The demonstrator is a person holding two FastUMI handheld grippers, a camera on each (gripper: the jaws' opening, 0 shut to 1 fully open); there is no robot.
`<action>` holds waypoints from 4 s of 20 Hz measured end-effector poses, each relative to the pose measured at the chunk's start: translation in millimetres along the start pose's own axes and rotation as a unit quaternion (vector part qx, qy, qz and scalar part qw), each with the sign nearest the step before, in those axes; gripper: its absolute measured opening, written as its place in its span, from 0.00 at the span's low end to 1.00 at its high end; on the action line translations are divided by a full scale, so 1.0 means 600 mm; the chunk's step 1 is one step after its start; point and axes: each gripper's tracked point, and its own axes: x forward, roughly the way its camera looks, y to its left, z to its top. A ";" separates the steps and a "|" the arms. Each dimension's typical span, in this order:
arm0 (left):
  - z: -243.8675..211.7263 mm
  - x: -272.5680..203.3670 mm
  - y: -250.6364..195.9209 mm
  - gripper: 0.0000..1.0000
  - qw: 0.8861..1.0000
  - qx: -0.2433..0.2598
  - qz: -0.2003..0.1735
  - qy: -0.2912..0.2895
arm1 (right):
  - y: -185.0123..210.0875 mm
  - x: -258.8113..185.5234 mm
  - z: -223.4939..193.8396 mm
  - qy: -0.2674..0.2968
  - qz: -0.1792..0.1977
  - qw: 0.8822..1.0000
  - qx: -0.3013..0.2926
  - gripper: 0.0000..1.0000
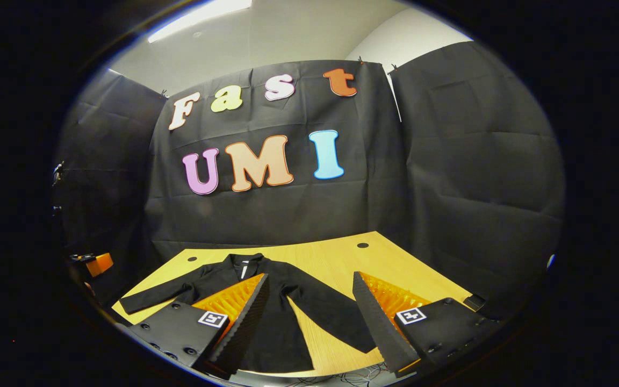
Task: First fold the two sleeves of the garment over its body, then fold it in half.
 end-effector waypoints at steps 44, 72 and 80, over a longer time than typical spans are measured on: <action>-0.002 -0.052 -0.017 0.94 0.996 0.079 0.021 0.020 | -0.243 0.240 -0.268 0.168 -0.035 0.984 -0.045 0.94; -0.043 -0.051 -0.019 0.94 0.995 0.074 0.035 0.054 | -0.235 0.285 -0.410 0.276 -0.008 0.960 -0.054 0.60; -0.041 -0.050 -0.022 0.94 0.995 0.072 0.039 0.053 | -0.219 0.292 -0.405 0.288 0.029 0.954 -0.076 0.24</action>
